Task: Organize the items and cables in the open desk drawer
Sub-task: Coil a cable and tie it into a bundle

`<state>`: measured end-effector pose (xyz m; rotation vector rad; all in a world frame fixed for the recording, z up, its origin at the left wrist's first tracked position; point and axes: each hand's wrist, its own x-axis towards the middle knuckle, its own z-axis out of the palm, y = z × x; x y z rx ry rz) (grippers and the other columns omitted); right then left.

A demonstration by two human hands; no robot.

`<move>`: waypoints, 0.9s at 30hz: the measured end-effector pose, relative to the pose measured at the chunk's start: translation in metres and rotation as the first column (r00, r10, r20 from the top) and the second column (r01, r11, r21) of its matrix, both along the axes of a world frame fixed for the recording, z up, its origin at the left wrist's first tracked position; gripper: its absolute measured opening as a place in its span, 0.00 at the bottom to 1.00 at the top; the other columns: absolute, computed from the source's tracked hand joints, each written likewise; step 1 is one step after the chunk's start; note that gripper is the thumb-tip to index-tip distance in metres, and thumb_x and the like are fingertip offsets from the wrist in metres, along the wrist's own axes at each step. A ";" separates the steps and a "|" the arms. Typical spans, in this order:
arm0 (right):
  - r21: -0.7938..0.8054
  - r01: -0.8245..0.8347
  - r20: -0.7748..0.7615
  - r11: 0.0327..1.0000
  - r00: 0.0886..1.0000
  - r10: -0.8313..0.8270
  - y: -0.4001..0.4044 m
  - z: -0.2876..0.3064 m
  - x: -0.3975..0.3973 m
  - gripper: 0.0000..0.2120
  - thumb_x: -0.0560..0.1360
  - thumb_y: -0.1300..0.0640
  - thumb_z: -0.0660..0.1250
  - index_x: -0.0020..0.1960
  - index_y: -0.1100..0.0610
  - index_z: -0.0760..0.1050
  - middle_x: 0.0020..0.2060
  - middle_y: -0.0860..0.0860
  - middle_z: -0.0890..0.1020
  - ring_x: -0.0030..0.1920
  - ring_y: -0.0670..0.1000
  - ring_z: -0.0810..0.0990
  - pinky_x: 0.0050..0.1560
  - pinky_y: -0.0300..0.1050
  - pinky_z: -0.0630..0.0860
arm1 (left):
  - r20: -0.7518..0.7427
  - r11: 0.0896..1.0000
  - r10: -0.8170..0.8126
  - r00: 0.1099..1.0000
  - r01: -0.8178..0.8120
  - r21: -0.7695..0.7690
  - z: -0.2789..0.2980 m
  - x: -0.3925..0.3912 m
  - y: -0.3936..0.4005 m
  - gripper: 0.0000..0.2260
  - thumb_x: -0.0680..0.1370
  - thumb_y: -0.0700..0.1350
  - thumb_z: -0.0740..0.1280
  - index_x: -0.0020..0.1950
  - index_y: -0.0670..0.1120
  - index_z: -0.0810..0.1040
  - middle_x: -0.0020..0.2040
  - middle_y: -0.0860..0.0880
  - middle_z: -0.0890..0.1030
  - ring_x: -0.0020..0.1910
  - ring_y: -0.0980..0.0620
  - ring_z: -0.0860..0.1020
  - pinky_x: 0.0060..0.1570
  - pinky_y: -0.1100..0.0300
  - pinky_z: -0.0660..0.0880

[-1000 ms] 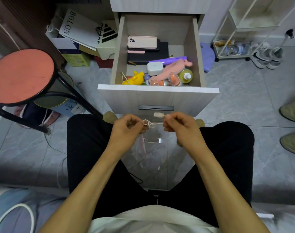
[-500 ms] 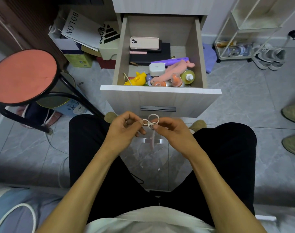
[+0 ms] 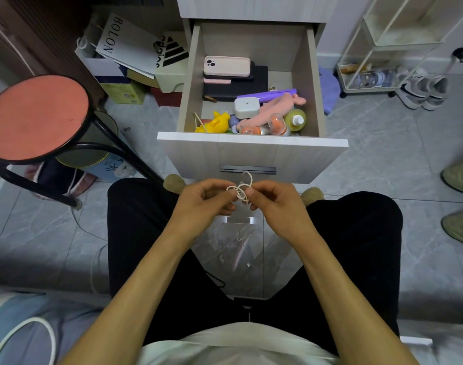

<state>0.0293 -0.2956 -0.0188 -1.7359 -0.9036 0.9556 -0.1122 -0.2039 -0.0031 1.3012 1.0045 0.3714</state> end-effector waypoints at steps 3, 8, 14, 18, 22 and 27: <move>0.011 0.000 -0.089 1.000 0.996 0.000 0.000 -0.001 -0.001 0.06 0.77 0.57 0.68 0.51 0.47 0.79 0.37 0.45 0.85 0.38 0.45 0.82 0.46 0.39 0.80 | 0.032 0.999 0.030 0.999 -0.029 -0.033 -0.003 -0.001 0.003 0.05 0.77 0.37 0.69 0.52 0.40 0.83 0.40 0.45 0.86 0.40 0.48 0.84 0.43 0.60 0.81; -0.009 0.099 -0.179 0.995 0.979 -0.099 -0.001 0.001 0.001 0.10 0.77 0.60 0.69 0.56 0.53 0.73 0.33 0.51 0.84 0.36 0.46 0.82 0.43 0.34 0.77 | 0.074 0.987 0.059 0.995 -0.047 -0.152 -0.005 -0.003 0.004 0.04 0.77 0.37 0.68 0.48 0.41 0.83 0.39 0.45 0.85 0.42 0.48 0.84 0.41 0.61 0.79; -0.026 -0.023 -0.177 0.999 0.984 0.019 -0.010 -0.002 0.002 0.09 0.74 0.56 0.72 0.53 0.52 0.78 0.41 0.47 0.84 0.45 0.47 0.83 0.51 0.41 0.79 | -0.008 0.966 0.081 0.997 -0.080 -0.248 0.000 0.008 0.004 0.05 0.78 0.38 0.67 0.43 0.40 0.80 0.44 0.39 0.85 0.45 0.43 0.85 0.41 0.58 0.80; -0.016 -0.024 0.003 1.000 1.000 0.024 -0.008 -0.007 -0.001 0.05 0.74 0.57 0.72 0.49 0.50 0.80 0.39 0.46 0.84 0.42 0.46 0.83 0.50 0.48 0.80 | -0.056 0.959 0.097 0.994 -0.108 -0.262 0.002 0.011 0.008 0.04 0.76 0.39 0.70 0.43 0.39 0.79 0.40 0.40 0.85 0.39 0.45 0.84 0.40 0.57 0.81; 0.009 -0.021 0.058 1.000 0.998 0.020 -0.007 -0.008 0.000 0.10 0.79 0.55 0.66 0.40 0.53 0.79 0.32 0.49 0.83 0.36 0.51 0.82 0.45 0.55 0.79 | -0.025 0.967 0.121 0.992 -0.123 -0.223 0.005 0.009 0.008 0.06 0.75 0.41 0.72 0.44 0.42 0.76 0.38 0.42 0.85 0.36 0.48 0.83 0.35 0.61 0.79; -0.010 0.022 -0.017 1.000 1.000 -0.022 -0.008 -0.006 0.003 0.11 0.79 0.56 0.65 0.39 0.53 0.80 0.31 0.51 0.82 0.35 0.52 0.82 0.46 0.57 0.80 | -0.060 0.992 -0.046 0.997 0.053 0.118 0.003 0.002 0.002 0.05 0.76 0.41 0.72 0.50 0.47 0.81 0.41 0.49 0.85 0.40 0.52 0.84 0.40 0.65 0.78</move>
